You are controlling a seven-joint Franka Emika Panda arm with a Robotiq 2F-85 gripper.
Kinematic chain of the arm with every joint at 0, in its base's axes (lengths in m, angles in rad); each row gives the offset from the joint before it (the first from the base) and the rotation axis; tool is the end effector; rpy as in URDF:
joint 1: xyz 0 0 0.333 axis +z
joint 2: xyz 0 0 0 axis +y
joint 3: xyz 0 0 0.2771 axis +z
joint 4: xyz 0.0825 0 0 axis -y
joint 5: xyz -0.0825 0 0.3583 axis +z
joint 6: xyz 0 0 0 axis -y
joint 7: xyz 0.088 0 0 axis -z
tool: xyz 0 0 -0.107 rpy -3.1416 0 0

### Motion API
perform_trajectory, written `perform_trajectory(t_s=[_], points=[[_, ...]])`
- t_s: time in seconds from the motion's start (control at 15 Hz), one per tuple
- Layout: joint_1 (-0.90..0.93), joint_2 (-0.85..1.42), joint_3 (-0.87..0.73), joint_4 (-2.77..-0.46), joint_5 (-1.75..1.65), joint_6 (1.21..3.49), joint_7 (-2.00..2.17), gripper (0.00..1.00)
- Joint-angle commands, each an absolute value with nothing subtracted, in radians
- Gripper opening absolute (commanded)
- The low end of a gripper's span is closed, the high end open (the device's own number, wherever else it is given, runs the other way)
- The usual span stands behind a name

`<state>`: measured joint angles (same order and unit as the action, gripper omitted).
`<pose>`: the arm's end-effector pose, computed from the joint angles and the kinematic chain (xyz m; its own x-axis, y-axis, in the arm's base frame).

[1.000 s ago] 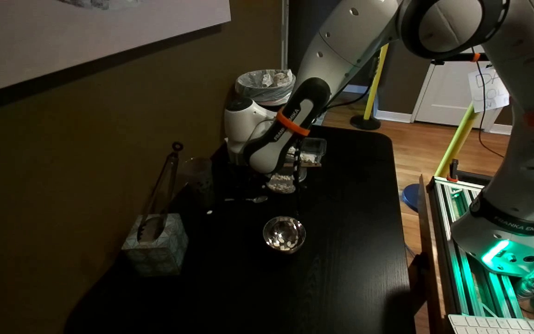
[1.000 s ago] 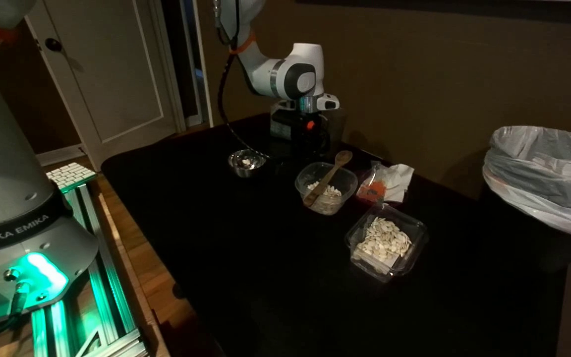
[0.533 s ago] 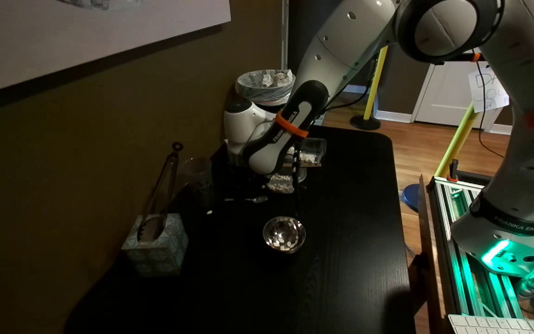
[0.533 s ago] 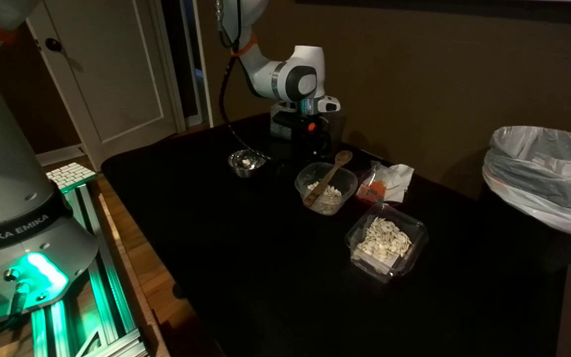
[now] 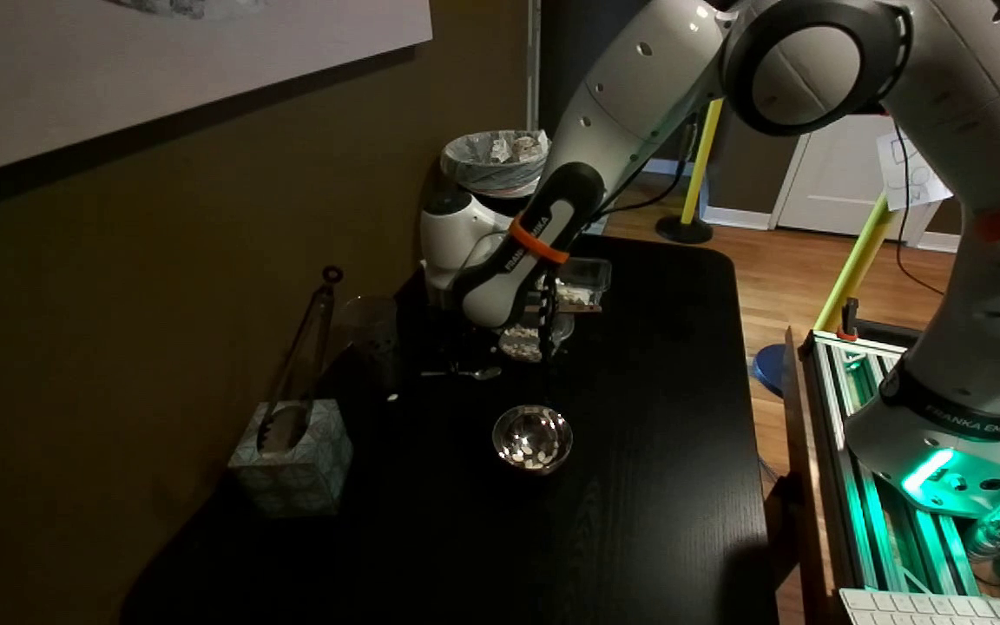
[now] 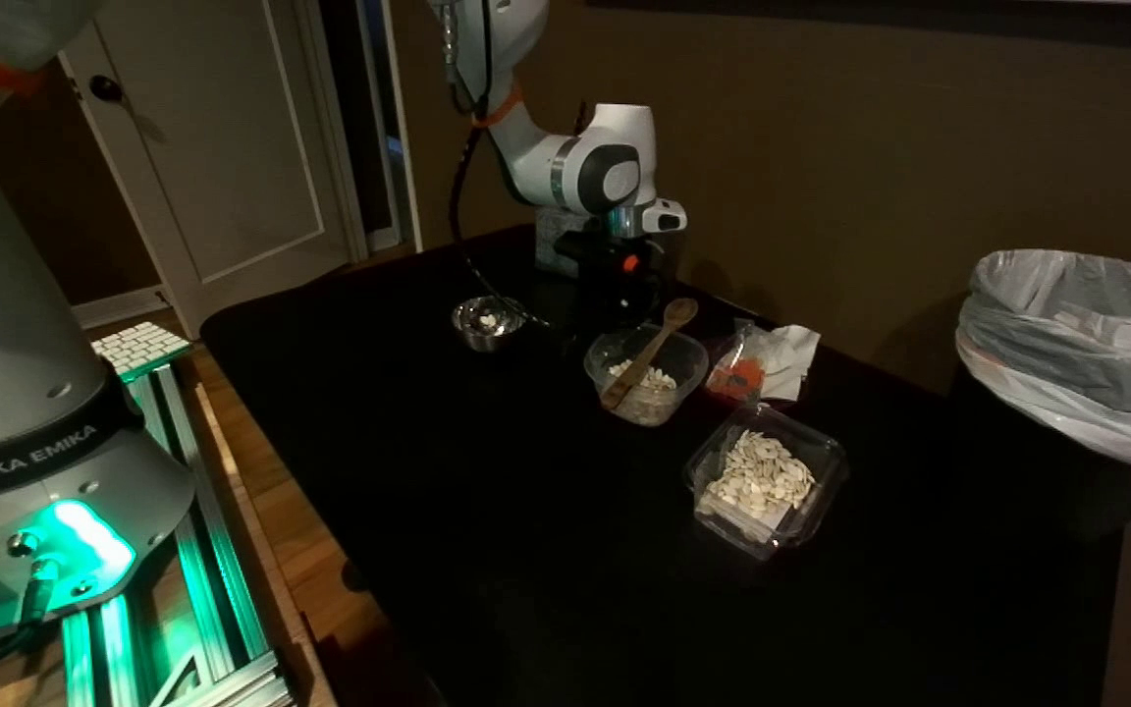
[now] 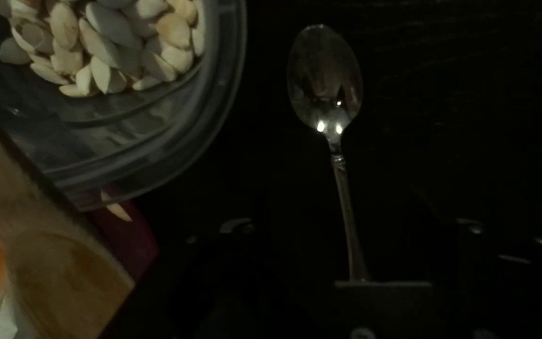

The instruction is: Put the silver spoon inside the silver bowl

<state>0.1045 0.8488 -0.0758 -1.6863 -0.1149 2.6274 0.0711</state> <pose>0.6318 0.0244 0.1094 0.9917 0.0883 0.0929 0.0774 -0.9903 0.1155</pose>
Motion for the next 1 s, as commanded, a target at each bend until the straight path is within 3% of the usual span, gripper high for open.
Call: perform_trajectory(t_s=[0.0, 0.53, 0.93], points=[[0.095, 0.929, -0.076, -1.601, -0.117, 2.63, 0.07, 0.6], [0.091, 0.972, -0.05, -1.546, -0.111, 2.623, 0.044, 0.7], [0.079, 0.974, -0.038, -1.55, -0.101, 2.626, 0.033, 0.69]])
